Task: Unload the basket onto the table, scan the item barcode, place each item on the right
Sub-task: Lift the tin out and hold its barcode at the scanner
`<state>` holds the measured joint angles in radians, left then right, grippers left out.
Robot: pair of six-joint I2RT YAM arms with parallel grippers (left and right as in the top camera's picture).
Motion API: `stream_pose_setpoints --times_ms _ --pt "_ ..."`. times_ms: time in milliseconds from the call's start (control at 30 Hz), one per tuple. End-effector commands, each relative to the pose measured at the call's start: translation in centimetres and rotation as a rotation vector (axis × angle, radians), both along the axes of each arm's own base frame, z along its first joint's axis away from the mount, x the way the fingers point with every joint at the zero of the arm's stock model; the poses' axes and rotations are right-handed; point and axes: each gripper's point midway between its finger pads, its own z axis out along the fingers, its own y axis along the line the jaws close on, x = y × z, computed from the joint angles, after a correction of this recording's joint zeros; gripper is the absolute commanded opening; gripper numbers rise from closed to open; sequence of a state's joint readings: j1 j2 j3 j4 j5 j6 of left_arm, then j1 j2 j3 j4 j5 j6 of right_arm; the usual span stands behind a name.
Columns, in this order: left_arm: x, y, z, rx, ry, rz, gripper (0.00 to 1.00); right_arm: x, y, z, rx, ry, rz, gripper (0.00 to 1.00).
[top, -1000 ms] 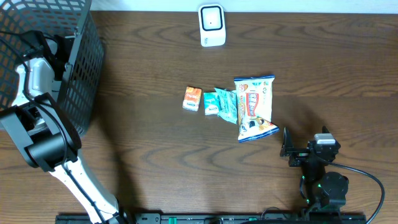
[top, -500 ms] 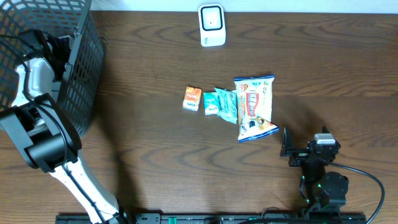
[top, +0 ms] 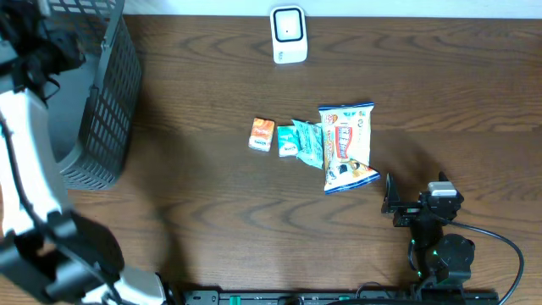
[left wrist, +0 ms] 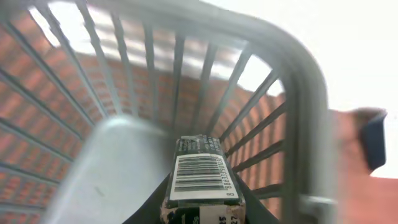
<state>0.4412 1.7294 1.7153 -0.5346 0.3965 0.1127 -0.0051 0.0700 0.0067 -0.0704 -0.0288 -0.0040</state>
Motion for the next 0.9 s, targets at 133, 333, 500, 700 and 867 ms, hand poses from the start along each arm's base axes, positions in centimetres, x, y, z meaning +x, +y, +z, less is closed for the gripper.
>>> stream_pose_setpoints --times_ms 133,333,500,700,867 --pt "-4.7 -3.6 13.0 -0.2 -0.3 0.07 0.23 0.0 -0.1 -0.1 0.01 0.001 -0.006 0.99" --pt "-7.2 -11.7 16.7 -0.393 -0.342 -0.201 0.23 0.0 -0.1 -0.1 0.01 0.001 -0.007 0.99" --pt "-7.4 -17.9 14.0 -0.457 -0.199 -0.34 0.23 0.0 -0.1 -0.1 0.01 0.001 -0.006 0.99" --pt "-7.2 -20.9 5.2 -0.339 0.117 -0.21 0.23 0.0 -0.1 -0.1 0.01 0.001 -0.007 0.99" --pt "-8.0 -22.7 -1.1 -0.215 0.346 -0.152 0.23 0.0 -0.1 -0.1 0.01 0.001 -0.006 0.99"
